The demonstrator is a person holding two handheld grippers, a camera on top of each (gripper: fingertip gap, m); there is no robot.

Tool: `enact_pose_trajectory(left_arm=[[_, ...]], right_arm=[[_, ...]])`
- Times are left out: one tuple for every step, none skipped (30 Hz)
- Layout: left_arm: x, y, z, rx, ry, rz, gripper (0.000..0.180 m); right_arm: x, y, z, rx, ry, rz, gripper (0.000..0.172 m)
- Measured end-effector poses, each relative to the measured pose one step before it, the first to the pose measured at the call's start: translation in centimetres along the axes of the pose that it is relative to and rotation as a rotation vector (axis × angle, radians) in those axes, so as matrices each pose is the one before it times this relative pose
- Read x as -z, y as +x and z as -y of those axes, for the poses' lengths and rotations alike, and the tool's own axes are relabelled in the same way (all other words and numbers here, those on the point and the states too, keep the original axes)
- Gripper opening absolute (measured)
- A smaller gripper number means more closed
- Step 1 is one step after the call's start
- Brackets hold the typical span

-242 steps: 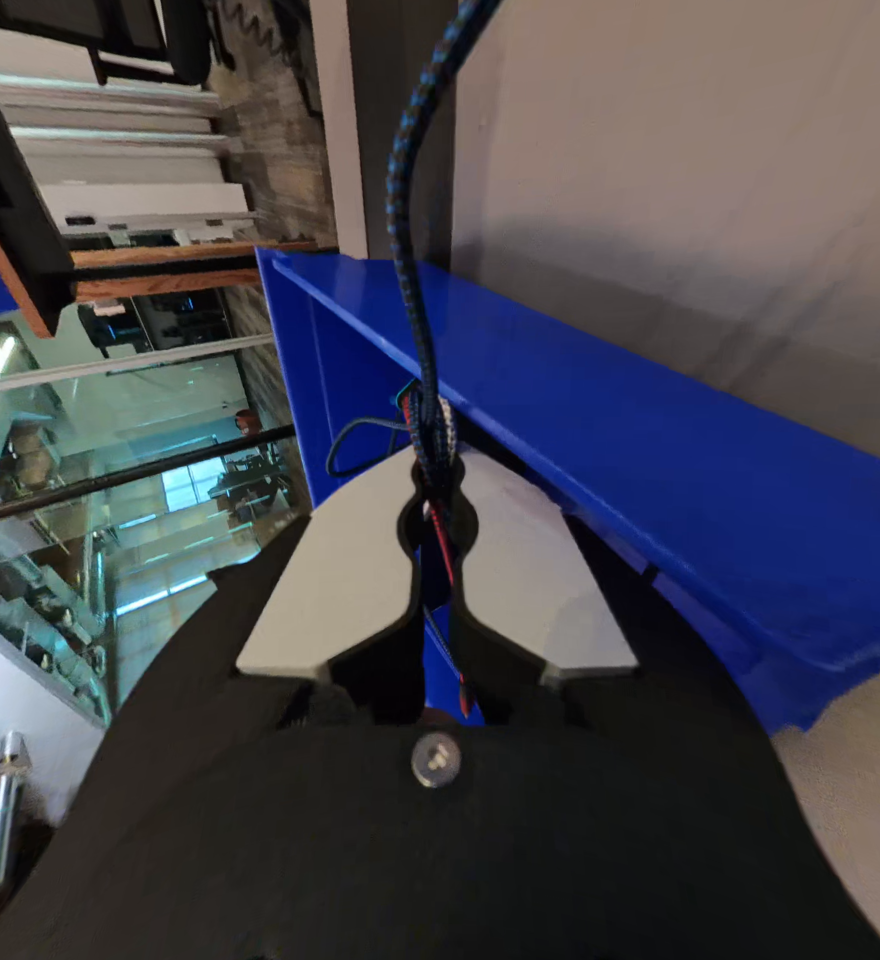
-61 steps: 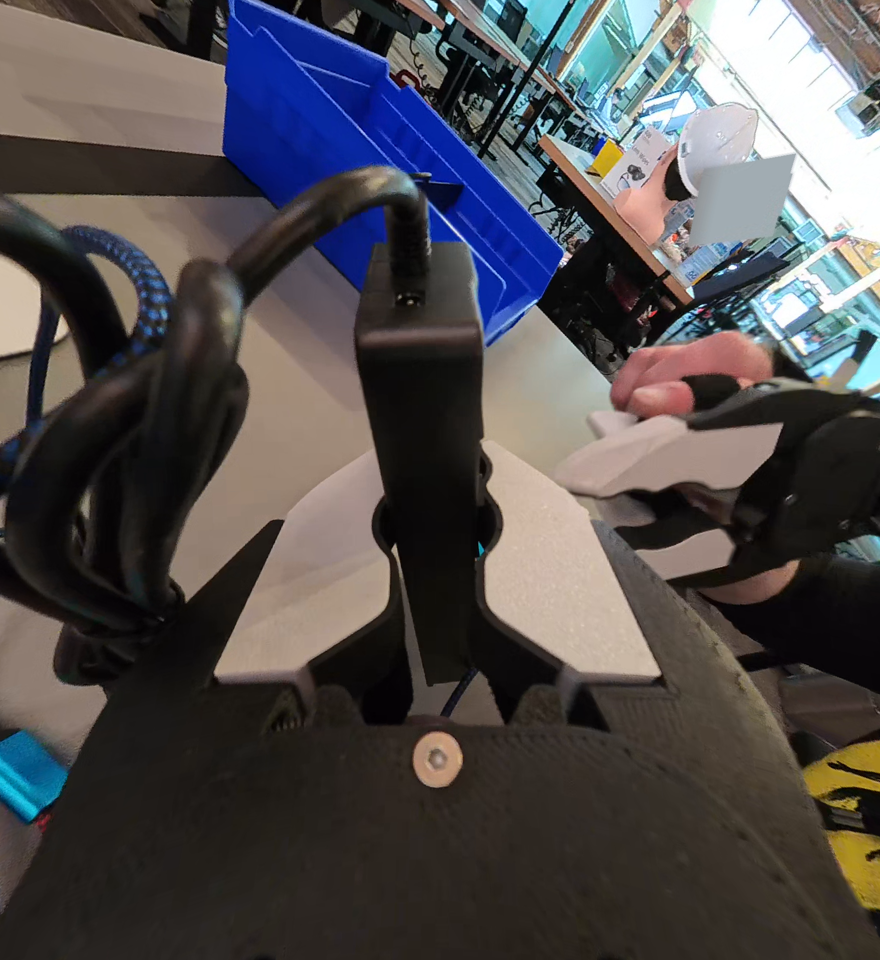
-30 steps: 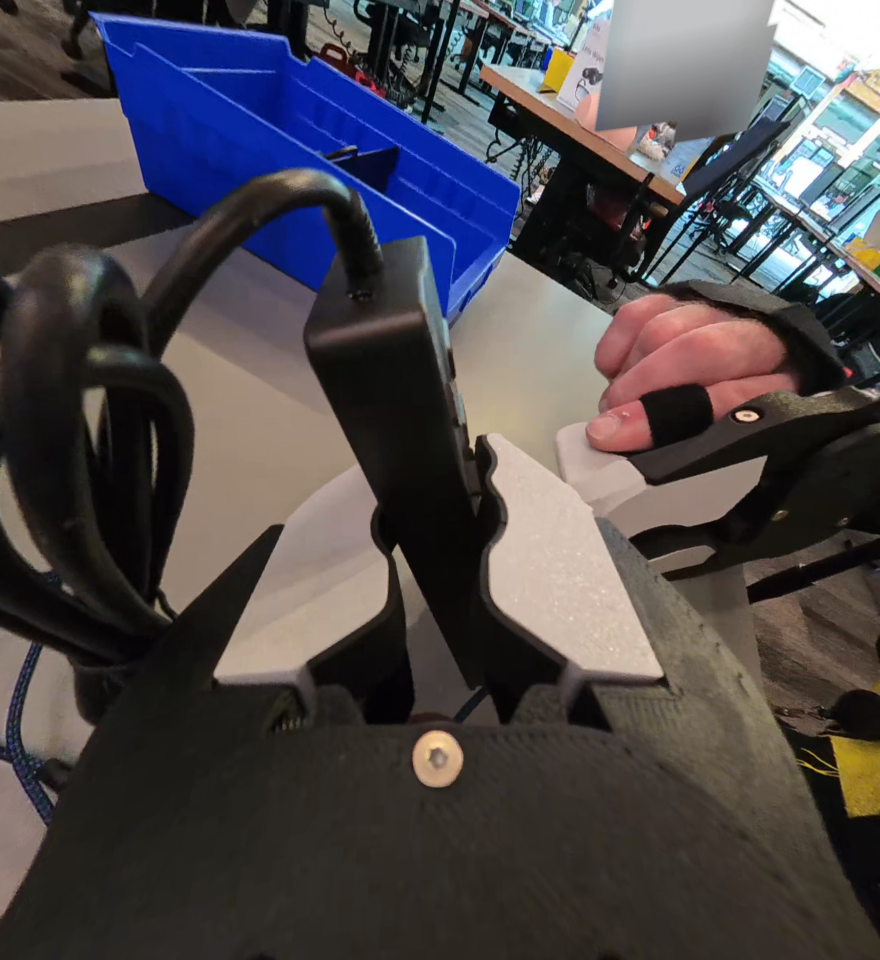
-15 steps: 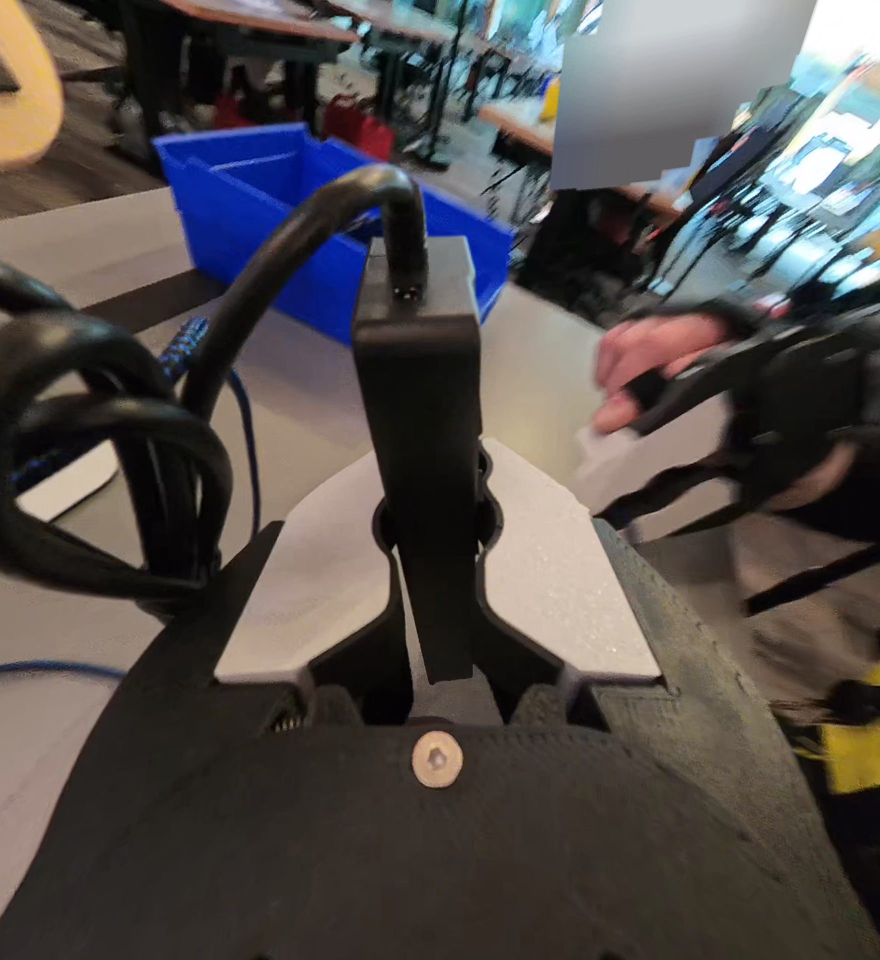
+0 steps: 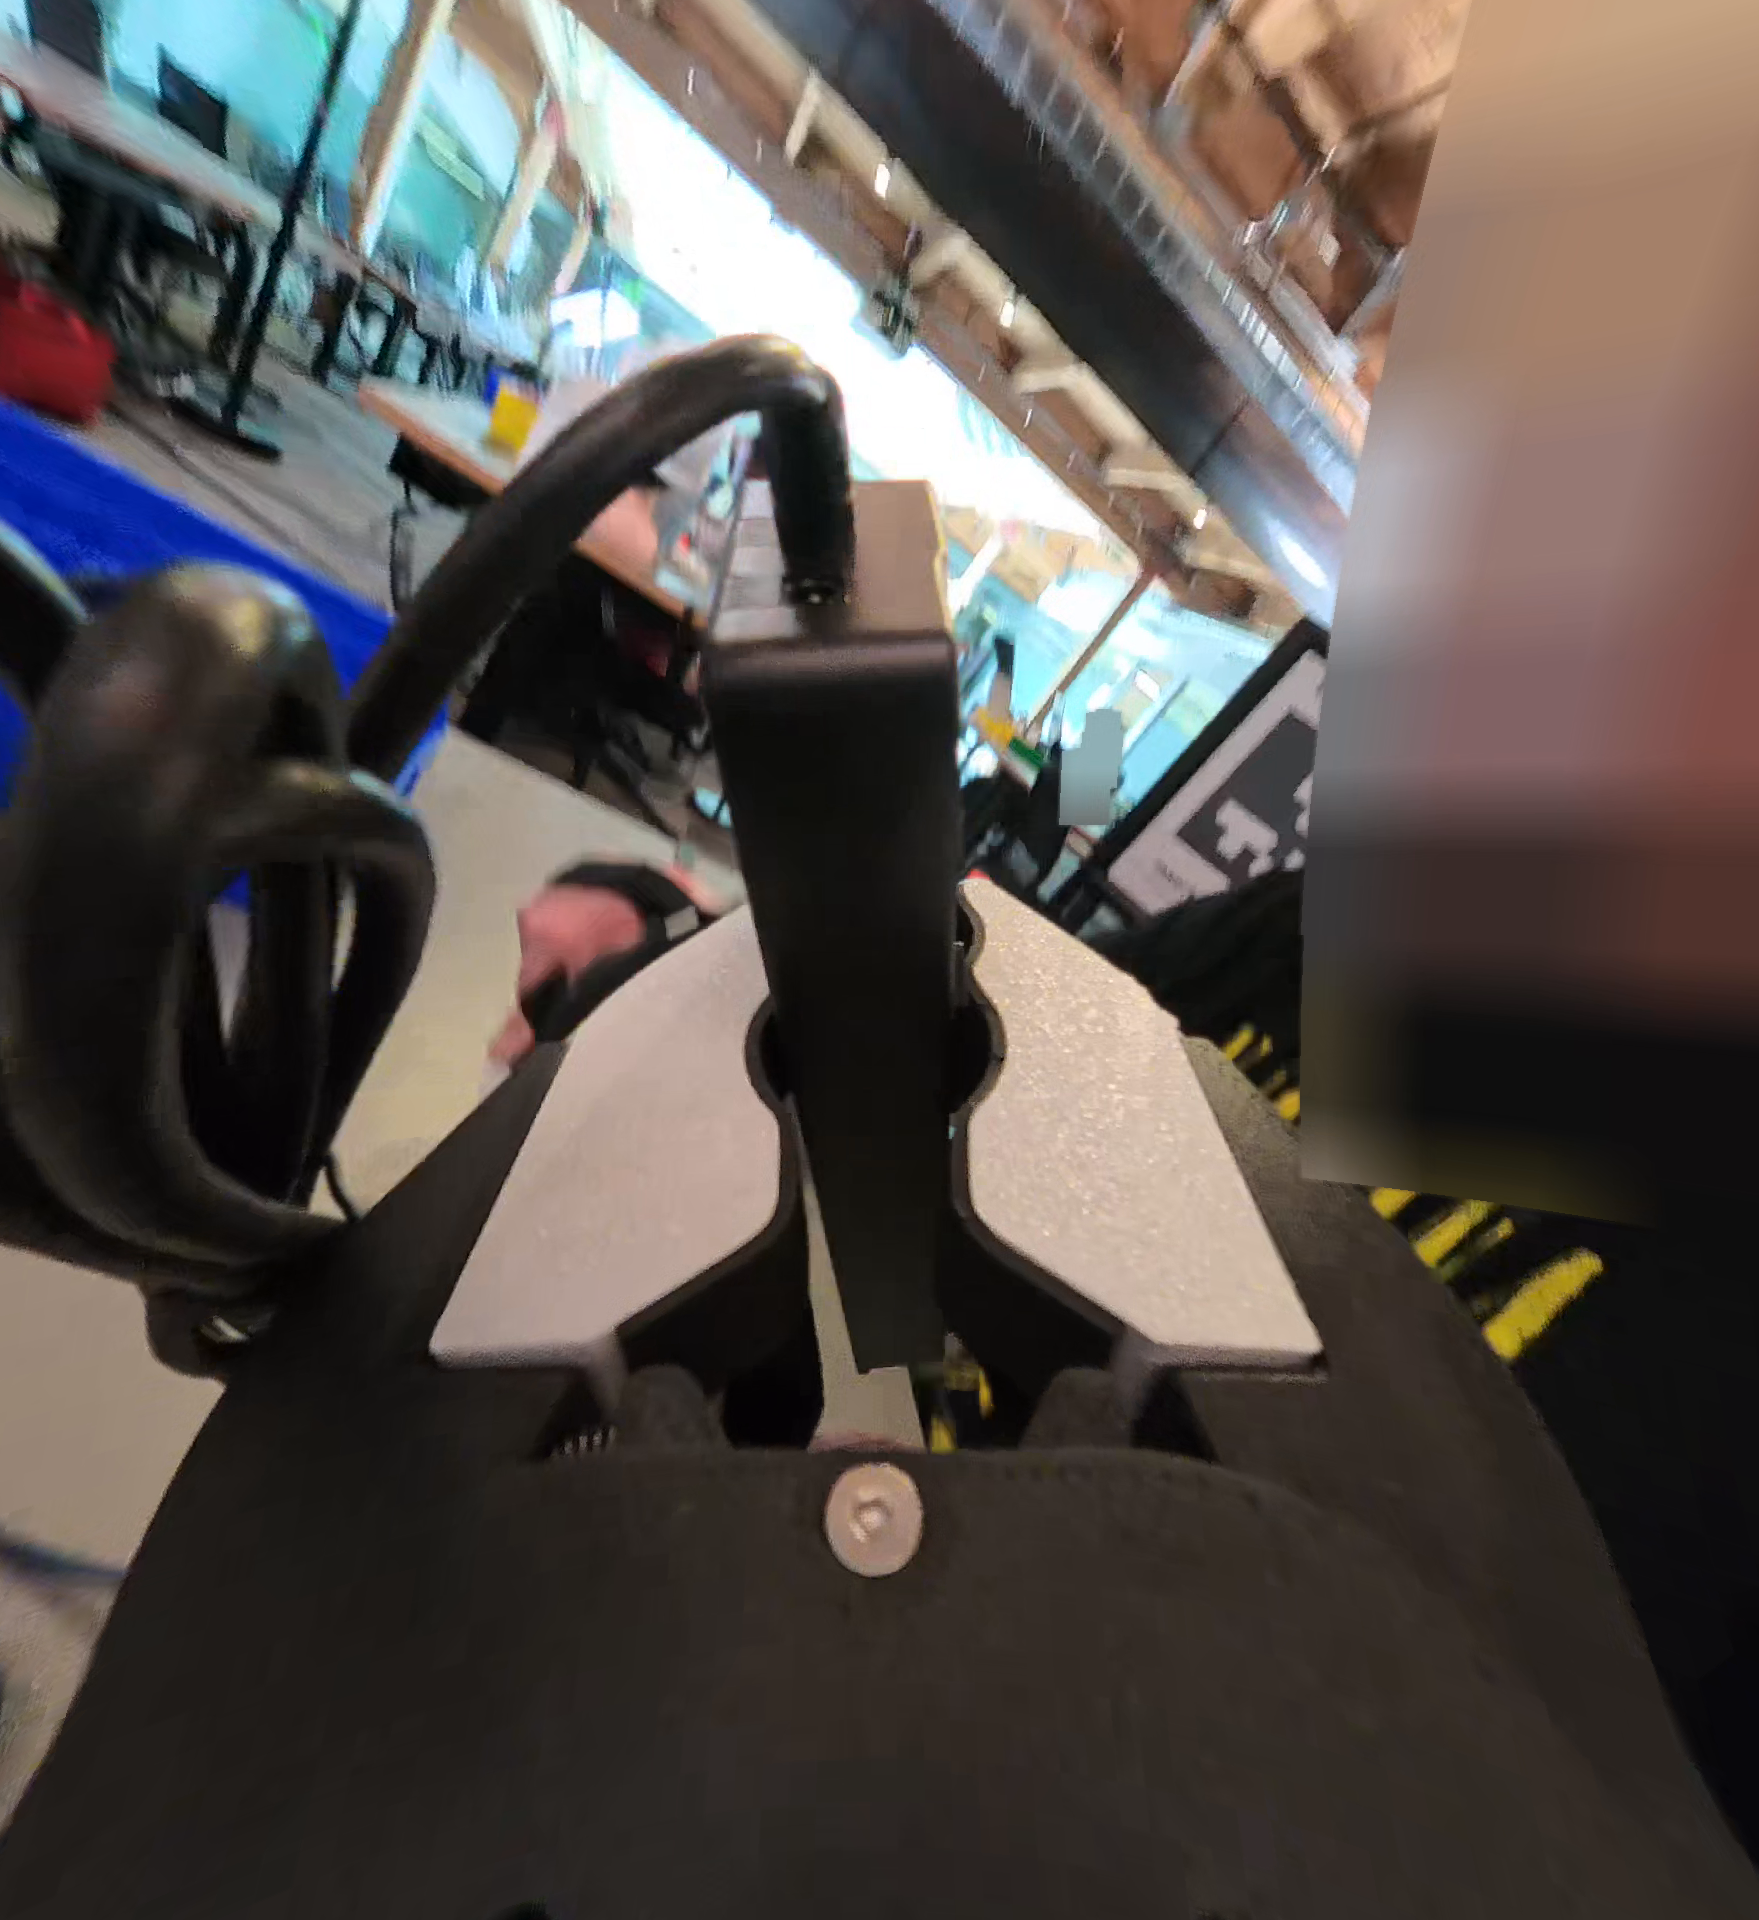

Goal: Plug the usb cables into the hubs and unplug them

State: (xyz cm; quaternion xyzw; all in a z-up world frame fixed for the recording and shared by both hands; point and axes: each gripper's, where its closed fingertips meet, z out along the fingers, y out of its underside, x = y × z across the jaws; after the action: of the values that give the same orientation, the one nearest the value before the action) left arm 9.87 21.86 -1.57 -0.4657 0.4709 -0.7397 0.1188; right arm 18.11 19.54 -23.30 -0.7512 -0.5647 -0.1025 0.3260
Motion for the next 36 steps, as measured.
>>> enact_pose_trajectory(left_arm=[[0.37,0.362,-1.639,0.0142,-0.0616,-0.0081,0.026],[0.215,0.373,-1.908,0.0263,-0.0757,-0.0165,0.026],[0.054,-0.039,-1.759,0.0145,-0.0633,0.0134,0.026],[-0.037,-0.091,-1.787,0.0191,-0.066,0.012,0.026],[-0.067,-0.226,-1.929,0.0307,-0.0778,0.013,0.025],[-0.037,-0.727,-1.795,0.0314,-0.0718,0.04,0.026],[-0.061,-0.739,-1.506,0.0349,-0.0523,0.0307,0.026],[-0.078,-0.789,-1.308,0.0397,-0.0422,0.028,0.026],[-0.028,-1.049,-1.199,0.0348,-0.0432,0.0475,0.026],[0.032,-0.801,-0.851,0.0214,-0.0272,0.0335,0.026],[0.106,-0.559,-0.517,0.01,-0.0122,0.0228,0.026],[0.111,-0.778,-0.564,0.0076,-0.0258,0.0454,0.026],[0.039,-0.802,-0.493,-0.0037,-0.0284,0.0536,0.026],[-0.068,-0.398,-0.379,-0.005,-0.0228,0.0278,0.026],[-0.18,-0.183,-0.412,-0.0067,-0.028,0.0157,0.026],[-0.2,-0.292,-0.248,-0.0084,-0.0198,0.0278,0.026],[-0.176,-0.214,-0.274,-0.0081,-0.0232,0.0237,0.026],[-0.191,-0.047,-0.395,-0.0122,-0.0319,0.0148,0.026],[-0.158,0.006,-0.318,-0.0173,-0.0267,0.0148,0.026],[-0.101,0.088,-0.244,-0.0151,-0.0225,0.0098,0.026],[-0.027,0.104,-0.149,-0.0171,-0.0163,0.0099,0.026],[0.019,0.006,-0.095,-0.0137,-0.0114,0.0167,0.026],[0.021,-0.113,-0.207,-0.0124,-0.0185,0.0227,0.026],[0.011,-0.063,-0.262,-0.0242,-0.0213,0.0241,0.026],[-0.009,0.159,-0.224,-0.0184,-0.0167,0.0099,0.026],[-0.017,0.085,-0.19,-0.0165,-0.0152,0.0149,0.026],[-0.025,0.1,-0.197,-0.022,-0.0157,0.0163,0.026],[-0.052,0.314,-0.197,-0.0232,-0.0137,0.0031,0.026],[-0.061,0.214,-0.176,-0.0112,-0.0131,0.0042,0.026],[-0.03,-0.022,-0.045,-0.0054,-0.0056,0.0174,0.026],[-0.016,0.037,-0.02,-0.0058,-0.0015,0.0102,0.026],[0.004,0.206,-0.004,-0.0167,0.0012,0.0015,0.026],[0.008,0.193,-0.002,-0.0157,0.0024,0.0002,0.026],[0.041,0.085,-0.018,-0.0075,0.0016,0.0038,0.026],[0.075,0.044,-0.058,-0.0042,0.0018,0.0038,0.026],[0.085,0.018,-0.137,-0.0073,0.0003,0.0058,0.026]], right_arm=[[0.038,0.33,-0.112,-0.0277,0.0089,0.0083,0.006],[0.009,0.372,-0.155,-0.0169,0.0027,0.0023,0.006],[-0.004,0.407,-0.176,-0.0123,-0.0028,-0.0016,0.006],[-0.028,0.359,-0.083,-0.0182,0.0015,0.0039,0.006],[-0.015,0.278,0.055,-0.0189,0.0076,0.0082,0.006],[-0.007,0.271,0.049,-0.0089,0.0036,0.003,0.006],[-0.043,0.282,-0.061,-0.0055,-0.0078,-0.0016,0.006],[-0.057,0.248,-0.075,-0.0091,-0.0099,0.0019,0.006],[-0.04,0.134,0.055,-0.0069,-0.0005,0.0058,0.006],[-0.031,0.068,0.123,-0.0046,0.004,0.0063,0.006],[-0.04,0.03,0.078,-0.0071,0.0014,0.0074,0.006],[-0.059,-0.064,0.142,-0.0088,0.0067,0.0118,0.006],[-0.055,-0.174,0.287,-0.0144,0.0184,0.0191,0.006],[-0.103,-0.194,0.304,-0.0253,0.0191,0.0218,0.006],[-0.199,-0.118,0.215,-0.0292,0.0124,0.0178,0.006],[-0.249,-0.125,0.146,-0.0304,0.0101,0.0202,0.007],[-0.278,-0.161,0.101,-0.037,0.0064,0.0261,0.015],[-0.162,-0.163,0.09,-0.0356,0.0024,0.0292,0.034],[0.065,-0.155,0.192,-0.0231,0.0115,0.0265,0.044],[0.307,-0.091,0.466,-0.0104,0.0286,0.0172,0.05],[0.49,0.001,0.717,-0.0044,0.0402,0.0108,0.052],[0.526,0.031,0.854,-0.0035,0.0418,0.0116,0.054],[0.479,0.044,0.955,-0.0018,0.0405,0.0145,0.056],[0.338,0.101,0.991,-0.0036,0.0381,0.0167,0.059],[0.109,0.073,0.919,-0.008,0.0291,0.0243,0.062],[-0.17,0.116,0.727,-0.0066,0.0122,0.0244,0.07],[-0.405,0.36,0.528,0.0078,-0.0061,0.0043,0.078],[-0.52,0.571,0.497,0.0323,-0.0106,-0.0179,0.083],[-0.572,0.34,0.677,0.0544,0.0015,-0.0134,0.088],[-0.624,-0.027,0.846,0.0578,0.0161,0.0058,0.087],[-0.845,-0.152,0.686,0.0377,0.0066,0.0184,0.081],[-1.131,-0.201,0.08,0.0196,-0.034,0.0286,0.078],[-1.212,-0.369,-0.387,0.0319,-0.0633,0.0364,0.067],[-1.148,-0.401,-0.412,0.051,-0.0546,0.0295,0.029],[-0.977,-0.162,-0.306,0.0384,-0.0398,0.0104,0.0],[-0.65,0.088,-0.215,0.0096,-0.0277,-0.0007,0.0]])
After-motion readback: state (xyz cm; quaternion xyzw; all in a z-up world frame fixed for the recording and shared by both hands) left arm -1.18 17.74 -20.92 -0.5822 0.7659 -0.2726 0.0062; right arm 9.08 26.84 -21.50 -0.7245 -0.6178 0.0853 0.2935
